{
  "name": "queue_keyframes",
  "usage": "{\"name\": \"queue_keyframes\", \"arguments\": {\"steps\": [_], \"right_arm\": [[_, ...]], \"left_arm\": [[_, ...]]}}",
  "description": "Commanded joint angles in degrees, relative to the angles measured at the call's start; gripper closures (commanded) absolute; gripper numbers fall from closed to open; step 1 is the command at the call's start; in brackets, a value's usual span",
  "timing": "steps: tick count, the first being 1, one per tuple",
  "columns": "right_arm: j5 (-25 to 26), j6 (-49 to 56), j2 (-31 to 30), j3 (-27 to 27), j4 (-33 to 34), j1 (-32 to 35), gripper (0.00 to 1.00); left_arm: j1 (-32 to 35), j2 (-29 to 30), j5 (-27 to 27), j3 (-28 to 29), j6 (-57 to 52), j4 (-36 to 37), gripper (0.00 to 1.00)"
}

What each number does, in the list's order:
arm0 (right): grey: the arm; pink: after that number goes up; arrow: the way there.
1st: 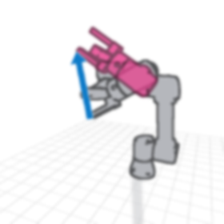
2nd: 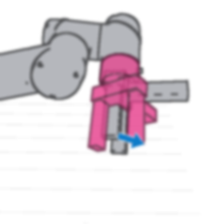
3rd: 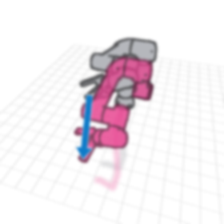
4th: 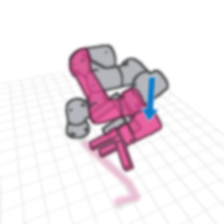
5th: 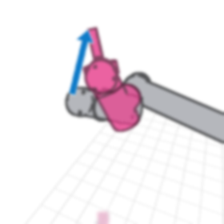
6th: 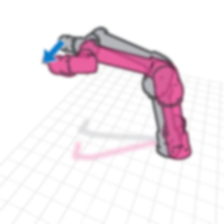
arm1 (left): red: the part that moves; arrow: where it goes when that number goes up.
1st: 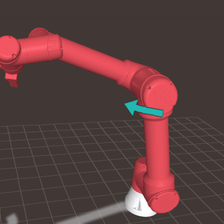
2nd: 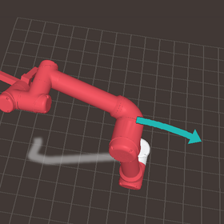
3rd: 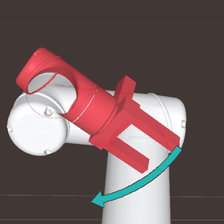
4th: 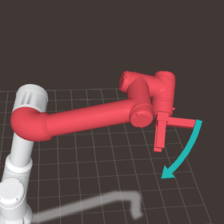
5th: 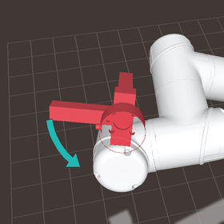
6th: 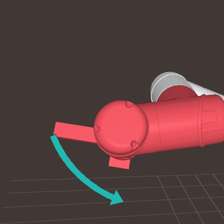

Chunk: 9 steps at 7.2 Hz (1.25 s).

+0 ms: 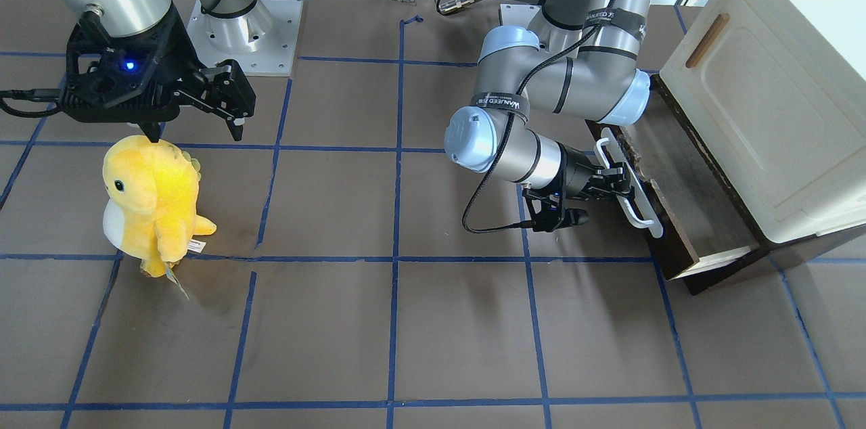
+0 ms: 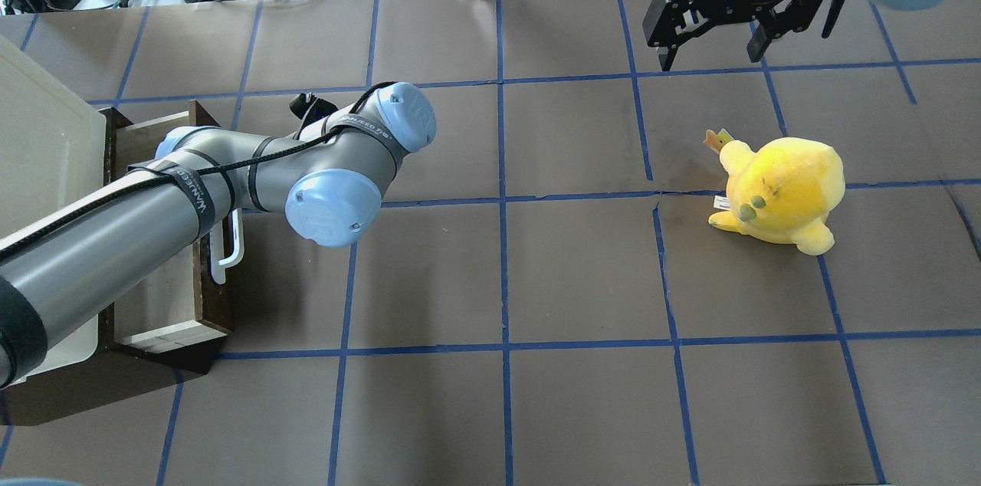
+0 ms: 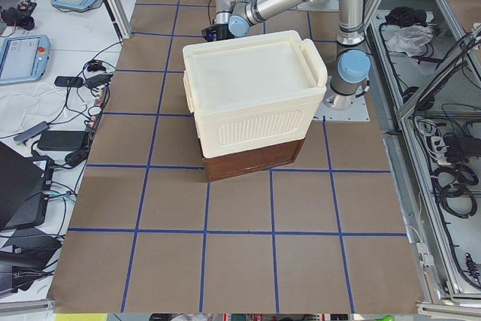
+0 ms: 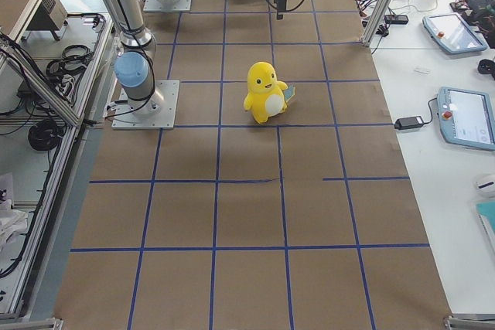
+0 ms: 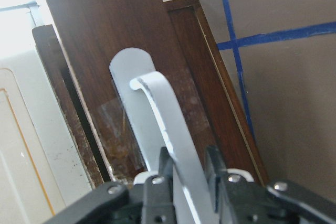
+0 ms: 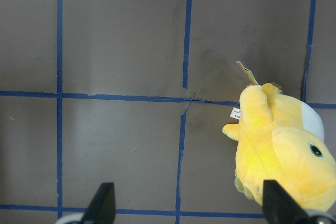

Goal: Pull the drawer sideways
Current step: 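Open the left gripper to release the white handle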

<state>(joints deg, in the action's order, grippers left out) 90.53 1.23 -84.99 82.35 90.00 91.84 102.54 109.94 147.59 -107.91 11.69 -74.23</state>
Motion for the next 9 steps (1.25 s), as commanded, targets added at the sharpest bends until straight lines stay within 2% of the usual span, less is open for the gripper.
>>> {"name": "queue_keyframes", "arguments": {"steps": [1, 3, 4, 6, 8, 9], "right_arm": [[0.0, 0.0, 0.0, 0.0, 0.0, 0.0, 0.00], [0.0, 0.0, 0.0, 0.0, 0.0, 0.0, 0.00], [0.0, 0.0, 0.0, 0.0, 0.0, 0.0, 0.00], [0.0, 0.0, 0.0, 0.0, 0.0, 0.0, 0.00], [0.0, 0.0, 0.0, 0.0, 0.0, 0.0, 0.00], [0.0, 0.0, 0.0, 0.0, 0.0, 0.0, 0.00]], "left_arm": [[0.1, 0.1, -0.2, 0.0, 0.0, 0.0, 0.36], [0.5, -0.4, -0.3, 0.3, -0.3, 0.4, 0.32], [2.0, -0.7, -3.2, 2.3, -1.5, 0.5, 0.32], [5.5, -2.0, -19.7, 9.5, -5.6, 0.2, 0.31], [5.8, -6.1, -36.1, 11.7, -5.6, 0.2, 0.30], [5.5, -8.8, -42.1, 13.2, -6.9, 0.1, 0.31]]}}
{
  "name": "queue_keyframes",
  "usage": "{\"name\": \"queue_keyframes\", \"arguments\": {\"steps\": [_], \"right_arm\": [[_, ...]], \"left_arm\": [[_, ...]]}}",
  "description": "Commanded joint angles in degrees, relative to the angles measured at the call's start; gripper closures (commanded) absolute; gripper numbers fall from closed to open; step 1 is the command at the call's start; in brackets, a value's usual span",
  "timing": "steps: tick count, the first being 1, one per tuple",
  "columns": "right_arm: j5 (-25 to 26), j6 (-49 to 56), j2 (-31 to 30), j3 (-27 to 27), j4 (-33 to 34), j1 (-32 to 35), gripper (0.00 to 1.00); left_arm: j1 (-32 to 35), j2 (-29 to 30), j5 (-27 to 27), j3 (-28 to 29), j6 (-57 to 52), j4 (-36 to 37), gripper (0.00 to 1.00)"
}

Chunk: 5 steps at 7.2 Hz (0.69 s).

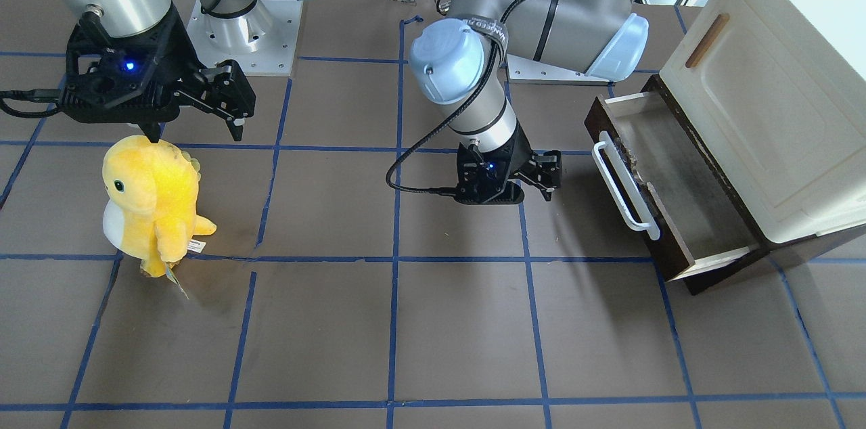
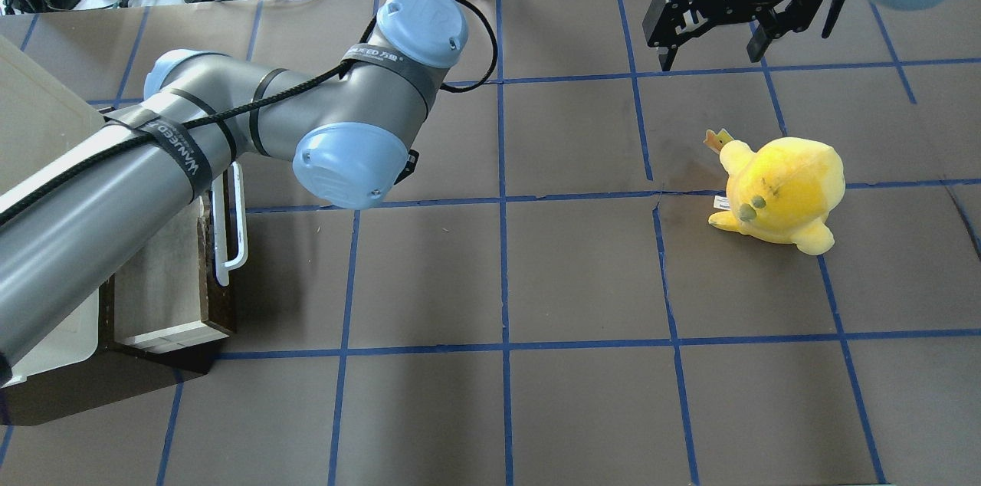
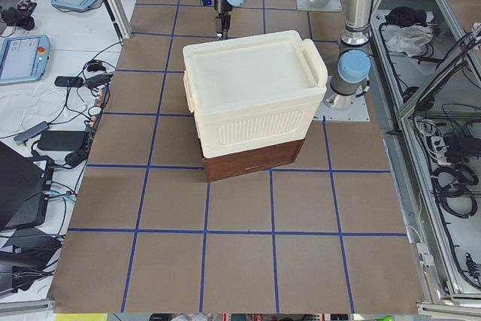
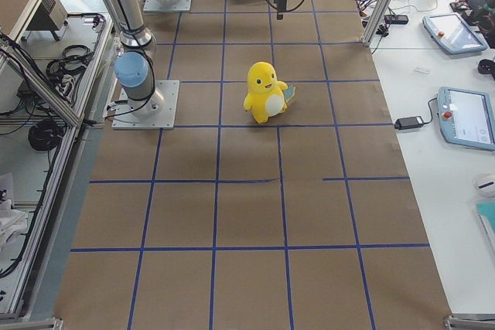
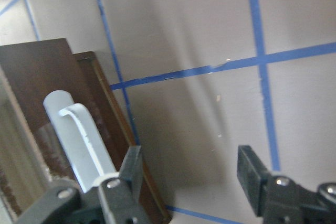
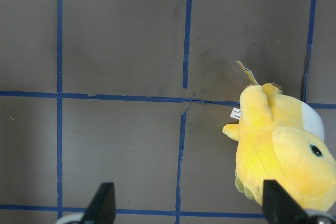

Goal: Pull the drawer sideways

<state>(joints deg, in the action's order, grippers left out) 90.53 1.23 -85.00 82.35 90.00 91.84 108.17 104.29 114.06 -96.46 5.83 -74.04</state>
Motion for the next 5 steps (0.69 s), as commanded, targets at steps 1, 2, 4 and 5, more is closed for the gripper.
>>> {"name": "queue_keyframes", "arguments": {"steps": [1, 2, 4, 5], "right_arm": [[0.0, 0.0, 0.0, 0.0, 0.0, 0.0, 0.00], [0.0, 0.0, 0.0, 0.0, 0.0, 0.0, 0.00], [0.0, 0.1, 0.0, 0.0, 0.0, 0.0, 0.00], [0.0, 0.0, 0.0, 0.0, 0.0, 0.0, 0.00]], "left_arm": [[-1.3, -5.7, -12.6, 3.4, -2.0, -2.8, 0.31], [-3.8, -8.3, -17.7, 4.8, -2.1, -6.4, 0.28], [-10.6, -14.2, -22.0, 6.1, -2.1, -11.1, 0.07], [-12.9, -16.1, -22.2, 6.3, -2.0, -11.0, 0.00]]}}
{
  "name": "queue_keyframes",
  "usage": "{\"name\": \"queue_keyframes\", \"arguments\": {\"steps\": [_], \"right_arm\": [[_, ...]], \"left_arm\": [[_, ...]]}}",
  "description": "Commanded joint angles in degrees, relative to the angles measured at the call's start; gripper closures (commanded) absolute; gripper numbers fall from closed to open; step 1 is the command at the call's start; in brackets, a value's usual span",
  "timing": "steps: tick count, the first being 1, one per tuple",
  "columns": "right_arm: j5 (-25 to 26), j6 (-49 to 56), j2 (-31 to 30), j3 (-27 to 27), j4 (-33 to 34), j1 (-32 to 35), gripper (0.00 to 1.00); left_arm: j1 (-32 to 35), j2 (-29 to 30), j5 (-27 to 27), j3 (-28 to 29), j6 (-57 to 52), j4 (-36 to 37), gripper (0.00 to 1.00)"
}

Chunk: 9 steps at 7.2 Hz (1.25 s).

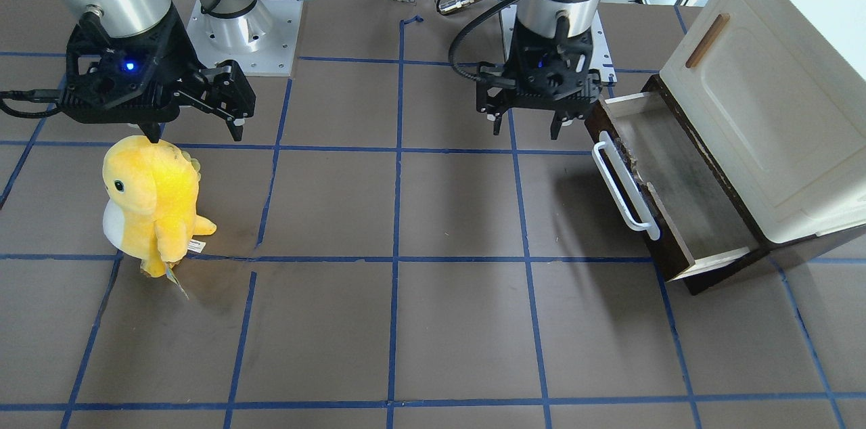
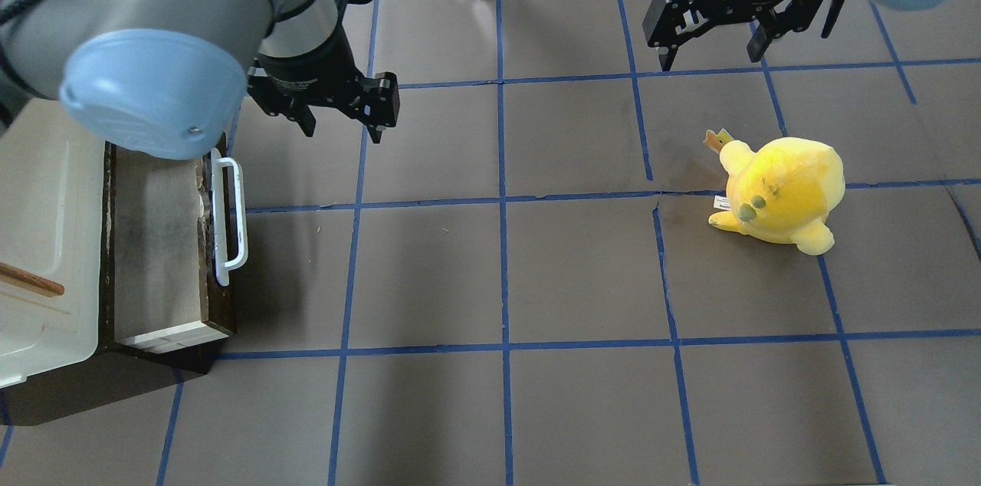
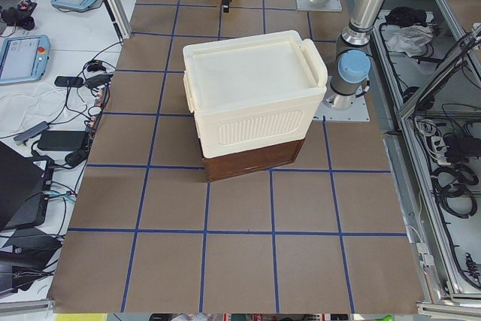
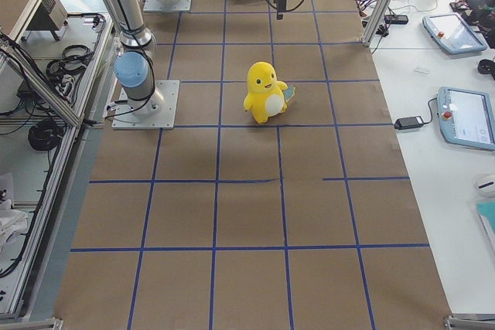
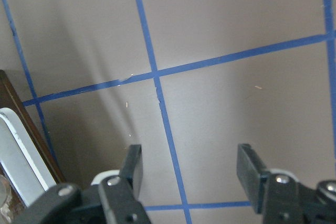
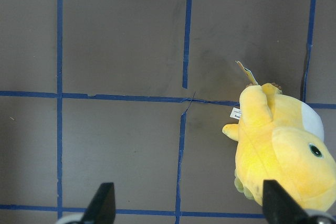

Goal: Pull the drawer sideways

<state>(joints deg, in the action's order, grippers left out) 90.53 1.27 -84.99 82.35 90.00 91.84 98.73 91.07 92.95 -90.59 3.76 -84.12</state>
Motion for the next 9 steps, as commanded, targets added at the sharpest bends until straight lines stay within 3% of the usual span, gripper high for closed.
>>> {"name": "queue_keyframes", "arguments": {"steps": [1, 4, 9], "right_arm": [[0.0, 0.0, 0.0, 0.0, 0.0, 0.0, 0.00], [0.0, 0.0, 0.0, 0.0, 0.0, 0.0, 0.00], [0.0, 0.0, 0.0, 0.0, 0.0, 0.0, 0.00]], "left_arm": [[-5.7, -4.7, -0.7, 0.2, 0.0, -3.0, 0.00], [-11.3, -6.6, -2.1, -0.5, -6.0, -6.8, 0.00], [-11.5, -6.1, -3.7, -0.3, -6.7, -6.2, 0.00]]}}
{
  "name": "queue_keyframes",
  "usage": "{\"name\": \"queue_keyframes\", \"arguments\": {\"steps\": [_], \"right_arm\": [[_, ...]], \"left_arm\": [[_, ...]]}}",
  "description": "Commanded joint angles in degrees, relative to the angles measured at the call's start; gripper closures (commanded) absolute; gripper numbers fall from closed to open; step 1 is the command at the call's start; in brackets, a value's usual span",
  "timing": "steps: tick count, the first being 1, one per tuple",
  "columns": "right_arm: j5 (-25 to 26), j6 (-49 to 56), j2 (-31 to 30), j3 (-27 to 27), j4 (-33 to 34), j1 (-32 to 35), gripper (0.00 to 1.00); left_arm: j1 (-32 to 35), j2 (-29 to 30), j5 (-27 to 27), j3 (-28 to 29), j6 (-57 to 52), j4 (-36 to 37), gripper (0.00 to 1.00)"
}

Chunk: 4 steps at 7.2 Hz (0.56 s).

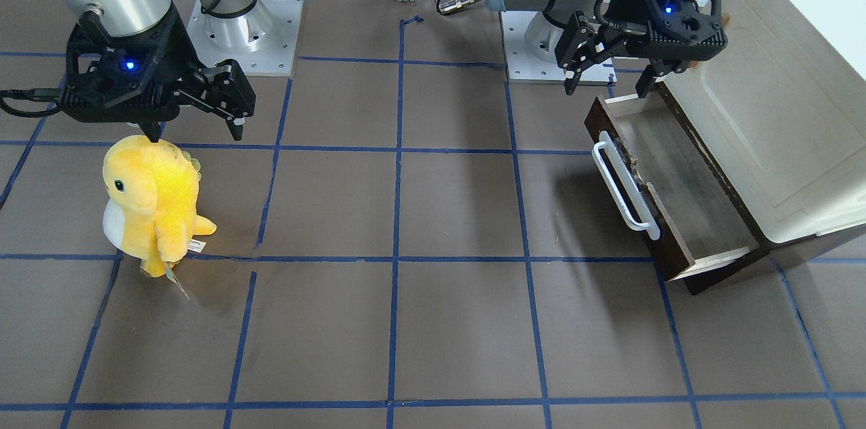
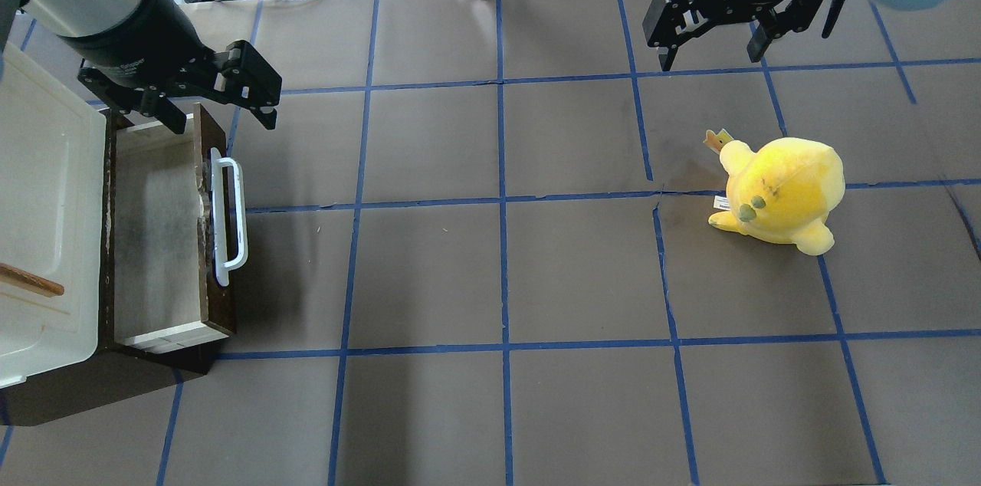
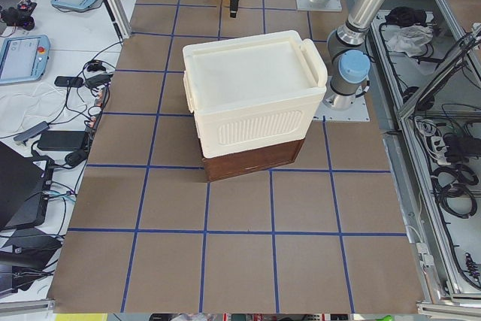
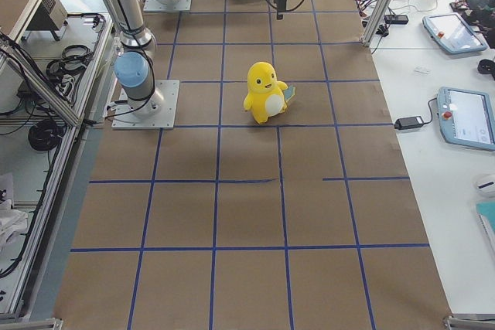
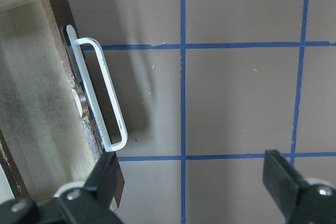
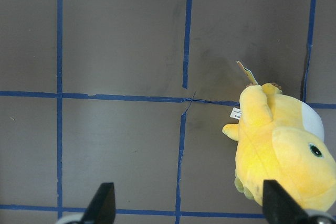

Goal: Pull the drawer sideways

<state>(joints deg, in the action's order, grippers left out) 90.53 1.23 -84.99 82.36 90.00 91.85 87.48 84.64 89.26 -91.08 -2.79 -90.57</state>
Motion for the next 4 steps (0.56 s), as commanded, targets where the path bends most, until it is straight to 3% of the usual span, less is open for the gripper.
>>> {"name": "queue_keyframes", "arguments": {"steps": [1, 4], "right_arm": [[0.0, 0.0, 0.0, 0.0, 0.0, 0.0, 0.00], [0.0, 0.0, 0.0, 0.0, 0.0, 0.0, 0.00]], "left_arm": [[0.0, 0.4, 0.2, -0.1, -0.2, 0.2, 0.00], [-0.1, 0.8, -0.2, 0.0, -0.2, 0.7, 0.00]]}}
